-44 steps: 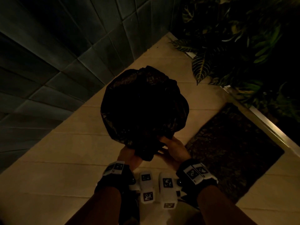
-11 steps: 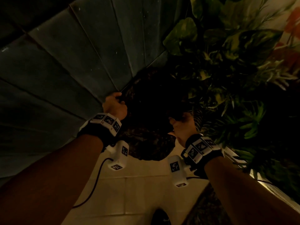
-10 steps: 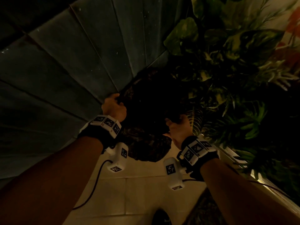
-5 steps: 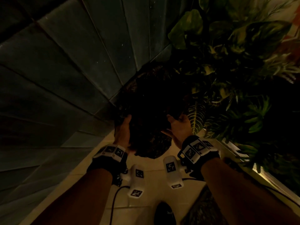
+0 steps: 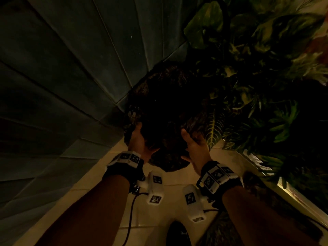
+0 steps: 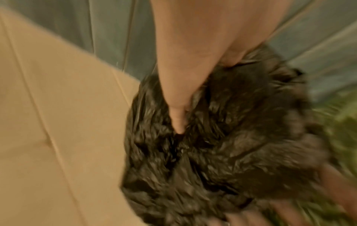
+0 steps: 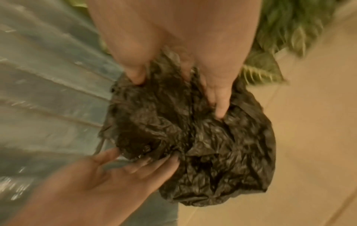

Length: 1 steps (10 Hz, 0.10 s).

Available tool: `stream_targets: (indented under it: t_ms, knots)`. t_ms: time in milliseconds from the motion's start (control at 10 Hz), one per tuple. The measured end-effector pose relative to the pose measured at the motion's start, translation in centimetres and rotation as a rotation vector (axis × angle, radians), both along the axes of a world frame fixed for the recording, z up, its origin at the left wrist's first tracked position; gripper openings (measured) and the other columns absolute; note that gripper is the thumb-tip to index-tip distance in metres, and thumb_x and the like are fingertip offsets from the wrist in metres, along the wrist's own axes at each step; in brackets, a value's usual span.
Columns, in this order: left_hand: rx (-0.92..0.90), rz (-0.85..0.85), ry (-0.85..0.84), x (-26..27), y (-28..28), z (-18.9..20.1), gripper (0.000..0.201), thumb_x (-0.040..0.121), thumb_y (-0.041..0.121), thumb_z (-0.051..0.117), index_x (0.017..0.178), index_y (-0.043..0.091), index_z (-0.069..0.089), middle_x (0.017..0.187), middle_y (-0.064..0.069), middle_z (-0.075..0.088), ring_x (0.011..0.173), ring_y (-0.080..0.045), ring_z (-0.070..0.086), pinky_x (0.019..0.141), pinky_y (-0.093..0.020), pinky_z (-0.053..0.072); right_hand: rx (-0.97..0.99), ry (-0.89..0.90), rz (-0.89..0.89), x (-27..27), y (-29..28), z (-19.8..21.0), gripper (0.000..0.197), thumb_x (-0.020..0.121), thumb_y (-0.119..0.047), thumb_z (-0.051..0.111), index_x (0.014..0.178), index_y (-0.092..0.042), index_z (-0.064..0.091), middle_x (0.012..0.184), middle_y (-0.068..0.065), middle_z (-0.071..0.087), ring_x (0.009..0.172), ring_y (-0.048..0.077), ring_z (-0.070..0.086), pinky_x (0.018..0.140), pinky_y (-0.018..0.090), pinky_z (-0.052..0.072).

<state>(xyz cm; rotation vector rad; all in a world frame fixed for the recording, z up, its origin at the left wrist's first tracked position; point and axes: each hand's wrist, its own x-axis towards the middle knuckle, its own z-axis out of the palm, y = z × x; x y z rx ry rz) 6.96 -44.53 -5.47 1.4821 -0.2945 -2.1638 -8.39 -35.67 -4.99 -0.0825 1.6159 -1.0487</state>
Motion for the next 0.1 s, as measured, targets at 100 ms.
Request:
stream_targets:
  t_ms: [100]
  knots:
    - [0.026,-0.098,-0.235,0.50,1.37,2.22,0.056,0.091,0.055,0.041,0.137,0.024,0.045,0.138,-0.010,0.053,0.108,-0.029,0.055,0.081,-0.040,0.046,0.021,0.148,0.024,-0.12,1.03,1.76,0.087,0.062,-0.067,0.069,0.135,-0.029,0.041,0.133,0.000,0.054,0.119,0.021,0.054,0.101,0.047,0.047]
